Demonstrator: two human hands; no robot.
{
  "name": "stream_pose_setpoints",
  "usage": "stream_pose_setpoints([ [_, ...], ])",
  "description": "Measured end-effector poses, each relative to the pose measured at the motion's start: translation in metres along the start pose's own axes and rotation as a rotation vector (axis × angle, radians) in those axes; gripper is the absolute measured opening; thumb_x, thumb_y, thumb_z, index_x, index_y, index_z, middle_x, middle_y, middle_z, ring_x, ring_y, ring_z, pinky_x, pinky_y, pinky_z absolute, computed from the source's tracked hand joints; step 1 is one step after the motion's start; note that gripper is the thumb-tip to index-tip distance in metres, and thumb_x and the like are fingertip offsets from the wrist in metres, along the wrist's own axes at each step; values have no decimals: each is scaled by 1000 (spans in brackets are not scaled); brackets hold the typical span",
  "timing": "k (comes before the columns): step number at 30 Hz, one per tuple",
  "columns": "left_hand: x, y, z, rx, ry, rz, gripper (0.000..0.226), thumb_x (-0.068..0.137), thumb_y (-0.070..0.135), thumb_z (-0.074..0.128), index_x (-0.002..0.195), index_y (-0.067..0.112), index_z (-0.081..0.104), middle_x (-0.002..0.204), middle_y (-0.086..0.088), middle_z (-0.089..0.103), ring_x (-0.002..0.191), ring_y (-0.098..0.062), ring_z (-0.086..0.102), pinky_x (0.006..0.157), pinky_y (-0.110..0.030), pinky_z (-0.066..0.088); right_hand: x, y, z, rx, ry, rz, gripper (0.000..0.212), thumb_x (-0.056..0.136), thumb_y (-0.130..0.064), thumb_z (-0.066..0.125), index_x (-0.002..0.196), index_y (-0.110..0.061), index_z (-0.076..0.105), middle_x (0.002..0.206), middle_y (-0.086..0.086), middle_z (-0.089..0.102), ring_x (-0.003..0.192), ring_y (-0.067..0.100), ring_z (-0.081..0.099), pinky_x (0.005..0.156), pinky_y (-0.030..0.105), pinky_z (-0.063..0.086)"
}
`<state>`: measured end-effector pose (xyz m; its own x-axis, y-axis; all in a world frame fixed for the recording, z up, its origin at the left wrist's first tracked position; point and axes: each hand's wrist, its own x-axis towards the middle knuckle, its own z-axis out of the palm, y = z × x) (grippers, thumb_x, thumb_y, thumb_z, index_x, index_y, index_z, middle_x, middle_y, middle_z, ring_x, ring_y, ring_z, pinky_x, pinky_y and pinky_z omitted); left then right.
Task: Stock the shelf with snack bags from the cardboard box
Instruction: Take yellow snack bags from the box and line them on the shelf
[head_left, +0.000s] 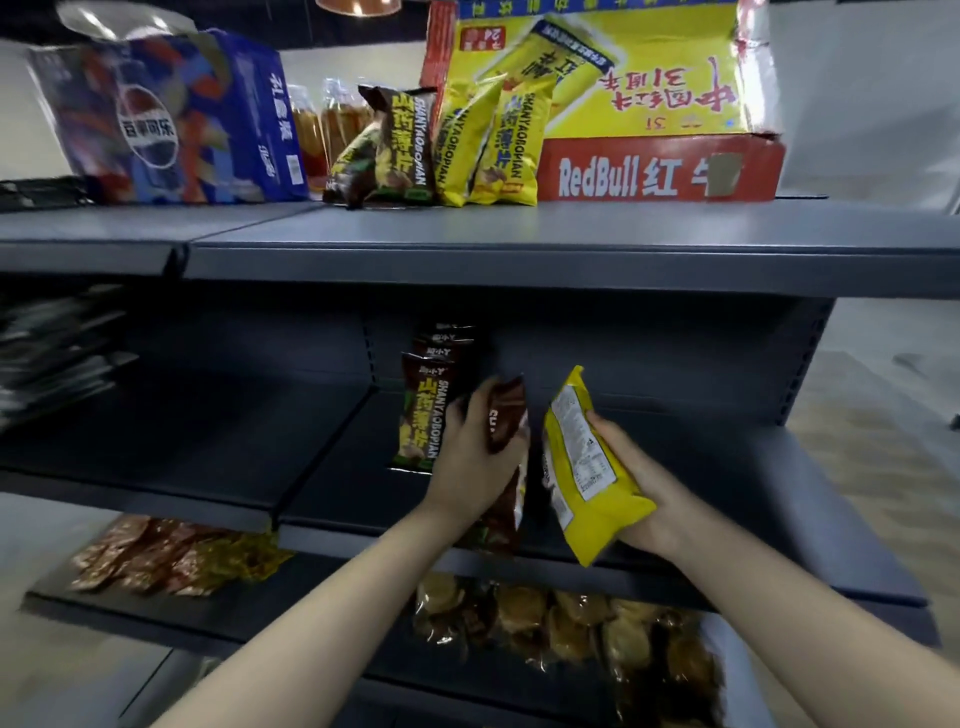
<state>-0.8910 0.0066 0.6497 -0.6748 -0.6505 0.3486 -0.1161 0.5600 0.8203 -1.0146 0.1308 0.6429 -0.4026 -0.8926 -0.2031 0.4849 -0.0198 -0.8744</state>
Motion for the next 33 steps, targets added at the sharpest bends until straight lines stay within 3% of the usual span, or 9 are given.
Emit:
stream_pose_setpoints([
  [2, 12, -23, -14, 111, 92, 15, 63, 88, 36, 60, 143, 35, 28, 144, -2, 27, 131, -19, 36, 105, -32, 37, 4, 1, 5, -32, -17, 49, 63, 88, -51, 44, 146, -26, 36, 148, 6, 43, 133, 28, 44, 111, 42, 32],
  [5, 31, -46, -34, 280, 203, 58, 68, 84, 33, 63, 143, 29, 30, 148, -6, 23, 133, -27, 34, 101, -46, 42, 7, 4, 12, -44, 25, 73, 69, 80, -54, 49, 143, -26, 41, 139, 6, 52, 116, 24, 57, 100, 41, 40],
  [8, 56, -63, -43, 450, 210, 31, 72, 82, 30, 63, 143, 17, 29, 149, -18, 19, 131, -38, 29, 101, -53, 39, 9, 5, 15, 6, 41, 31, 59, 92, -49, 40, 146, -26, 36, 148, 6, 43, 128, 23, 48, 101, 38, 37],
  [12, 79, -80, -34, 594, 182, -29, 76, 83, 35, 59, 145, 15, 19, 151, -20, 12, 133, -38, 24, 102, -53, 33, 15, 8, 15, -21, 156, -22, 52, 95, -42, 39, 142, -19, 42, 149, 9, 42, 132, 28, 45, 100, 39, 37],
  [17, 90, -101, -18, 642, 160, -139, 80, 87, 43, 50, 148, 18, 5, 154, -18, 3, 136, -38, 21, 97, -54, 37, 23, 7, 6, 9, 178, -7, 48, 82, -45, 50, 125, -23, 56, 118, 4, 65, 95, 18, 65, 82, 34, 47],
  [19, 93, -106, -14, 637, 202, -159, 81, 88, 47, 49, 149, 20, 3, 155, -17, 3, 136, -39, 22, 96, -55, 39, 28, 7, 7, 56, 159, -3, 46, 81, -45, 48, 122, -26, 57, 114, 0, 67, 98, 16, 65, 81, 32, 48],
  [23, 100, -112, -9, 644, 242, -185, 83, 86, 56, 49, 148, 23, 5, 154, -17, 7, 135, -39, 25, 97, -57, 39, 42, 10, 8, 105, 172, 6, 44, 91, -44, 42, 129, -24, 55, 126, 3, 63, 108, 19, 62, 83, 33, 49],
  [28, 101, -115, -9, 657, 250, -196, 88, 84, 68, 43, 149, 21, 7, 154, -19, 10, 135, -40, 27, 96, -55, 40, 52, 15, 15, 46, 179, 48, 48, 80, -49, 51, 122, -26, 57, 103, 2, 73, 94, 19, 70, 72, 33, 53],
  [33, 79, -121, -22, 516, 230, -96, 97, 78, 74, 43, 150, 23, 2, 155, -17, 10, 142, -35, 18, 108, -55, 27, 57, 18, 19, -9, 169, 88, 46, 77, -53, 53, 114, -28, 59, 92, 0, 76, 85, 19, 73, 69, 35, 53],
])
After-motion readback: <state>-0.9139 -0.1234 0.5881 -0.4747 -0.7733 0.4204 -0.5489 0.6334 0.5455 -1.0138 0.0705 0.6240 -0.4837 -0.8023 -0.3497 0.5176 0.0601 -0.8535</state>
